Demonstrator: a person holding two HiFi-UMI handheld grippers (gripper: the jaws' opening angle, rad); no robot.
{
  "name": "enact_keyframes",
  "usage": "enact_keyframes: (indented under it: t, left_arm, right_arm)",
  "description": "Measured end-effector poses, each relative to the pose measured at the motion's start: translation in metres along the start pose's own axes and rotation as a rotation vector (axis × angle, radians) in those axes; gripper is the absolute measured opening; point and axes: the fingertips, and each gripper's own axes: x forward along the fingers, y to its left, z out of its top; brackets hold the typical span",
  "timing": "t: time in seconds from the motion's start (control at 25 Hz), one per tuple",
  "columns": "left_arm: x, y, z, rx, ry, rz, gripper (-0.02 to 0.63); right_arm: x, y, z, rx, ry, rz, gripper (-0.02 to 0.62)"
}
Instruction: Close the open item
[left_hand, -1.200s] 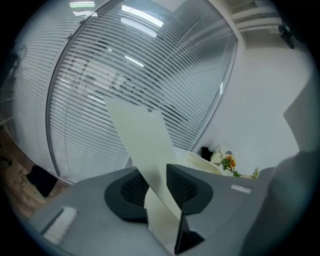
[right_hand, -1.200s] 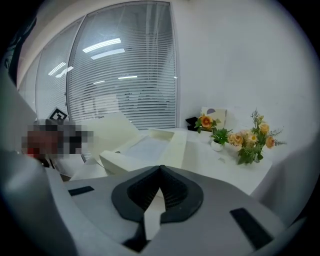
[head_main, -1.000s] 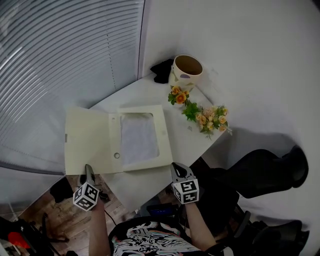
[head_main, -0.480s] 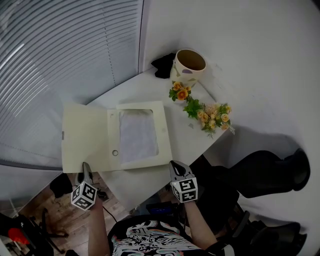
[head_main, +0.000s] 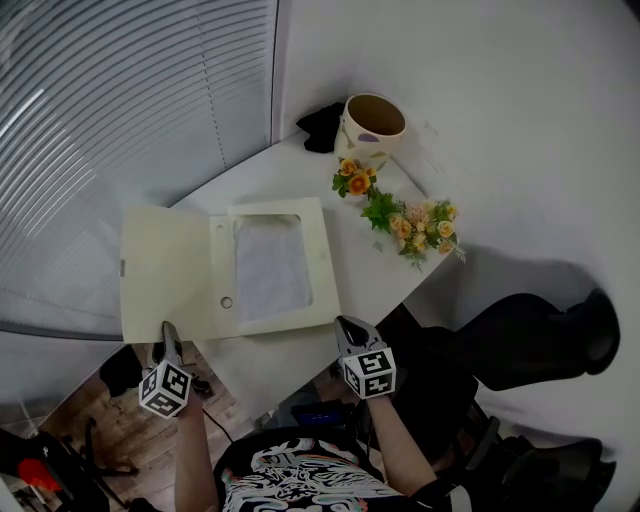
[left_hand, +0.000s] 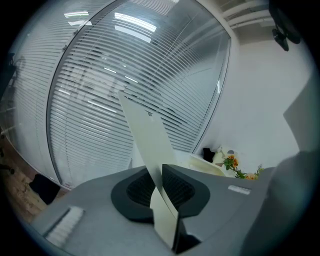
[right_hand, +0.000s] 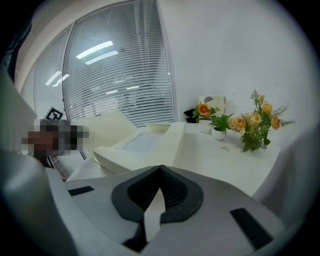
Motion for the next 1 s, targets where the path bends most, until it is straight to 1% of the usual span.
enact_keyframes:
  t: [0.72,1.0]
  left_arm:
    - [-0.008,-0.026,0.012,0.061,-0.022,-0.090,0.023]
    - [-0.013,-0.048,0.018,0.098,-0.038,-0.156,0.011]
  right_arm:
    - [0.000,0.003,0.000,-0.048,0.025,-0.014,0.003]
    - [0.000,0.002,0.000,-0.033,0.017,-0.011,0.003]
